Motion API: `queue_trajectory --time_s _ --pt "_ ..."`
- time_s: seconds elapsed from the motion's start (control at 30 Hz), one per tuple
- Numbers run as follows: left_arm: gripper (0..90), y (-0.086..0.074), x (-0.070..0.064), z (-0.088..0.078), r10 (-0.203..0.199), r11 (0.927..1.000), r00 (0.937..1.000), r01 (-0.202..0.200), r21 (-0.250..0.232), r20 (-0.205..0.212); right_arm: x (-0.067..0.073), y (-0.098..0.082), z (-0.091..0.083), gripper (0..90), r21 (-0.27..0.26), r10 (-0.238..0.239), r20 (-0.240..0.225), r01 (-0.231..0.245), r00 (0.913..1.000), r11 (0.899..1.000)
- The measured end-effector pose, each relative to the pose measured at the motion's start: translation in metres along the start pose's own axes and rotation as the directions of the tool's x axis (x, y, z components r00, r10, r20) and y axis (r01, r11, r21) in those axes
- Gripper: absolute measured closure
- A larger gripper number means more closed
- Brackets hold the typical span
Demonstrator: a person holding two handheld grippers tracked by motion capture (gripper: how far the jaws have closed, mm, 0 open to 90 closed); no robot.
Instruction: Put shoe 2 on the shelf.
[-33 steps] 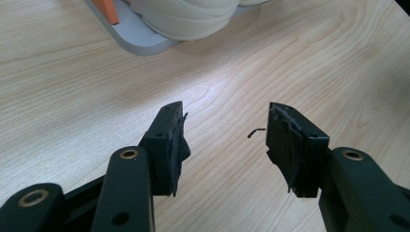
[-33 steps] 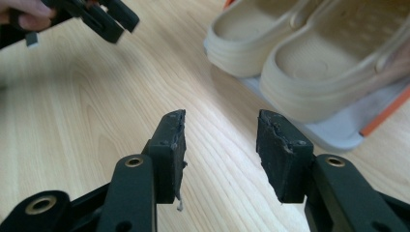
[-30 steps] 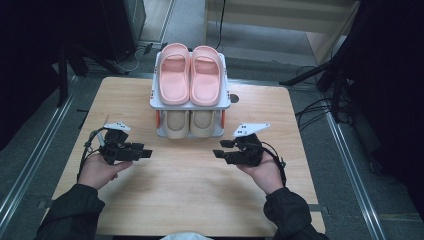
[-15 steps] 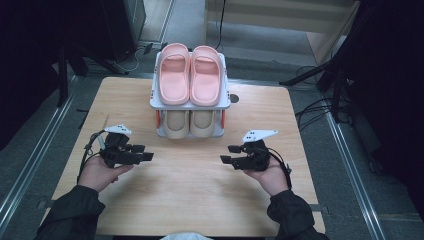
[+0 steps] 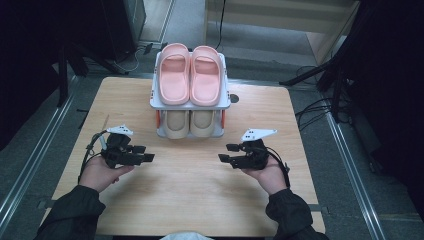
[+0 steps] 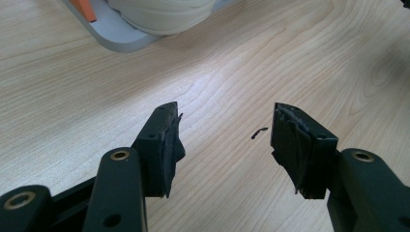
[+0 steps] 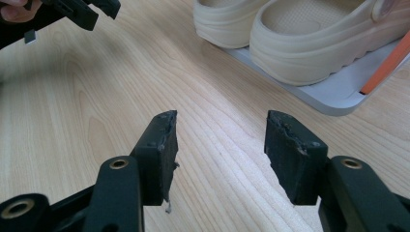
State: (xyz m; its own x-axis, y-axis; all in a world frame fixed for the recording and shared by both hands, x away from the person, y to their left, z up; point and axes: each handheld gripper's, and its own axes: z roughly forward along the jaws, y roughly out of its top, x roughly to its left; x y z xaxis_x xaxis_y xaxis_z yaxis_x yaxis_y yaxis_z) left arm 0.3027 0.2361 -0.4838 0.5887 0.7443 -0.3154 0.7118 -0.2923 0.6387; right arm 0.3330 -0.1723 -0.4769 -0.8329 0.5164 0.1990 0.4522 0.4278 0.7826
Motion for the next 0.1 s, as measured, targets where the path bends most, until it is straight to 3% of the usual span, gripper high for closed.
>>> queue_trajectory --time_s 0.1 --pt "43.1 0.0 0.0002 -0.0001 -0.002 1.0 1.0 0.002 -0.002 0.0 -0.0003 0.0002 -0.0001 46.2 -0.003 0.0 -0.002 0.0 1.0 1.0"
